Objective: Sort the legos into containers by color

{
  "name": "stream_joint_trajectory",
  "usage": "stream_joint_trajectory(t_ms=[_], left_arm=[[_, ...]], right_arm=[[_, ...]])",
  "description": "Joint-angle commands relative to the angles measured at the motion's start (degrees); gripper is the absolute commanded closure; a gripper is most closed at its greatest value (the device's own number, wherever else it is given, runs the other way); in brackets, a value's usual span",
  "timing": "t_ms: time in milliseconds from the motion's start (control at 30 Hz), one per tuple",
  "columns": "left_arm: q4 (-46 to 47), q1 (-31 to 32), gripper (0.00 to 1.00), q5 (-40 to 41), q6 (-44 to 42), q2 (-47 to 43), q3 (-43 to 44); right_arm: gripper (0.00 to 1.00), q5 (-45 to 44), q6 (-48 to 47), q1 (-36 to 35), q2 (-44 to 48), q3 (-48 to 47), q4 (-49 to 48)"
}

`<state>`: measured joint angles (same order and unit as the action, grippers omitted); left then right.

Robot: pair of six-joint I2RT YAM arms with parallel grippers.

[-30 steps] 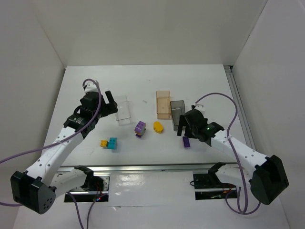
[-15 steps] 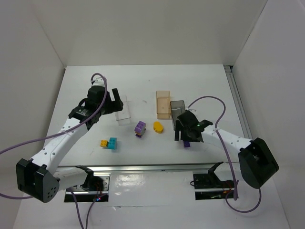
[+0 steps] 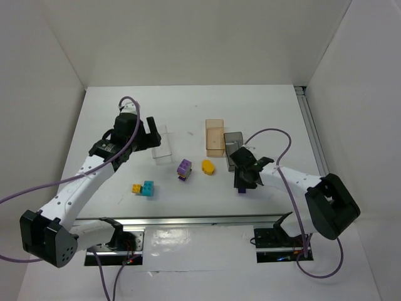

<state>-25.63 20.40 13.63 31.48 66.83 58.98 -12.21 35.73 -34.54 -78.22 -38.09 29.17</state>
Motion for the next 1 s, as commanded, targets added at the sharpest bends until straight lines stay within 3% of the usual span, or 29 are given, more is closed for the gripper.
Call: stream_joint_trajectory(t_ms=[0,167,300,567,700,733,767,800,867,967], left_arm=[[0.0,0.2,0.00,0.3,-1.1,-2.4,1.8],[0.5,0.2,0.00,0.3,-1.1,-4.3,0.2],[0.5,0.2,0.00,-0.3,-1.1,-5.0,0.2],[-2.4,0.2,0.00,1.6,-0.5,-5.0,1.4],[-2.4,0.2,0.00,-0.7,0.0,-4.4,1.9],[-2.4,0.2,0.00,-0.7,0.0,-3.8,1.9],[-2.4,0.2,0.00,-1.2,0.0,-3.3,1.9],[-2.4,0.2,0.00,-1.2,-0.6,-3.3,1.9],[-2.9,0.2,0.00,-0.5,-0.6,-2.7,1.9],[-4.1,0.2,0.00,0.8,-0.6,-2.7,2.5]], right_arm=[[0.70,-2.3,1.4,-1.4,3.0,-2.3,1.5],[0.73,-6.9,1.5,-4.7,8.2,-10.2,6.2],[0.73,-9.2,-2.3,-3.5,8.2,-16.7,4.9],[0.73,-7.0,-9.5,6.3,-5.6,-28.2,-0.7],[0.70,-6.2,-10.9,7.7,-12.0,-31.1,-1.9],[0.64,-6.2,-10.9,8.2,-13.5,-31.9,-1.9],[0.47,-6.2,-11.4,8.2,-14.2,-32.5,-1.9],[0.22,-6.9,-11.4,8.2,-14.2,-32.5,-1.3],[0.15,-10.4,-10.9,6.0,-13.8,-33.5,-0.7],[0.19,-14.9,-10.9,0.8,-9.5,-32.7,-0.7]])
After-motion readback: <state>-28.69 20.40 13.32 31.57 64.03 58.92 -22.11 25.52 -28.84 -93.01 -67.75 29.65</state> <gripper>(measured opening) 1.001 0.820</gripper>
